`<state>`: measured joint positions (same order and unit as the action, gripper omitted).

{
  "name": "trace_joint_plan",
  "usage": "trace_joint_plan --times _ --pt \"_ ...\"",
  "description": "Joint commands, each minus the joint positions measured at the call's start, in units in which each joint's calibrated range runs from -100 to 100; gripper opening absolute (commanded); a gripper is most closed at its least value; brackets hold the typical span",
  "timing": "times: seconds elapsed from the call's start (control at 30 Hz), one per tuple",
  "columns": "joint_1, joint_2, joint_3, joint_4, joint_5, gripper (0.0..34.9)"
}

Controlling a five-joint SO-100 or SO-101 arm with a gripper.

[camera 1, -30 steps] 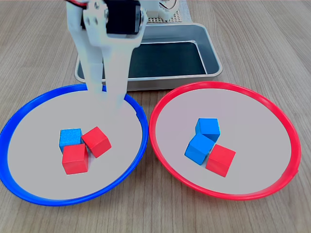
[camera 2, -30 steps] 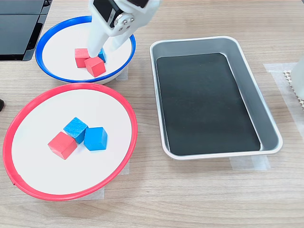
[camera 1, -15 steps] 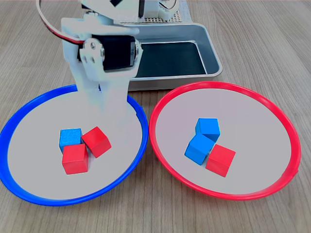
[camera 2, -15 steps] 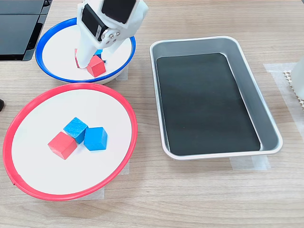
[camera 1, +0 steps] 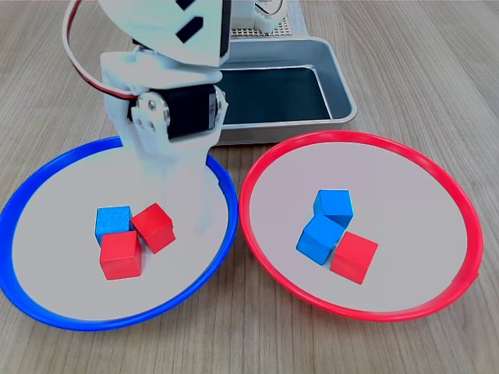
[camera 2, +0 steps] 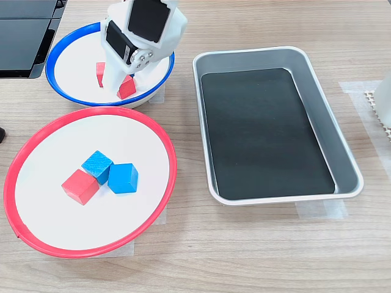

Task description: Relocate any misplaced blocks to their matching dishes.

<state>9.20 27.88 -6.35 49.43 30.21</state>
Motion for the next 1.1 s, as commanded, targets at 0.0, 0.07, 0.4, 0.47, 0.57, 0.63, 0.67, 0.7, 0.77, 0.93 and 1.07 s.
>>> trace_joint_plan --times 0.0,0.07,0.4,0.47,0.57,0.63,0.67,0.7,0.77,0.93,1.07 --pt "0.73 1.33 -4.98 0.55 0.2 12.7" --pt "0.82 2.53 -6.26 0.55 0.44 11.4" --pt "0.54 1.93 -5.71 0.22 1.03 0.4" --pt "0.16 0.14 -5.16 0.8 0.93 0.4" --pt "-0.78 -3.27 -4.62 2.12 0.83 0.4" --pt "-2.0 -6.85 -5.16 4.35 0.59 0.4" --pt "-2.66 -8.64 -5.8 5.5 0.44 0.4" --pt "-3.51 -10.35 -6.71 6.91 0.34 0.4" --pt "-5.3 -13.17 -8.8 9.55 -0.15 0.4" --pt "-12.64 -15.55 -13.99 16.15 -2.05 0.4" --pt "-19.04 -13.93 -13.27 15.74 -3.76 0.4"
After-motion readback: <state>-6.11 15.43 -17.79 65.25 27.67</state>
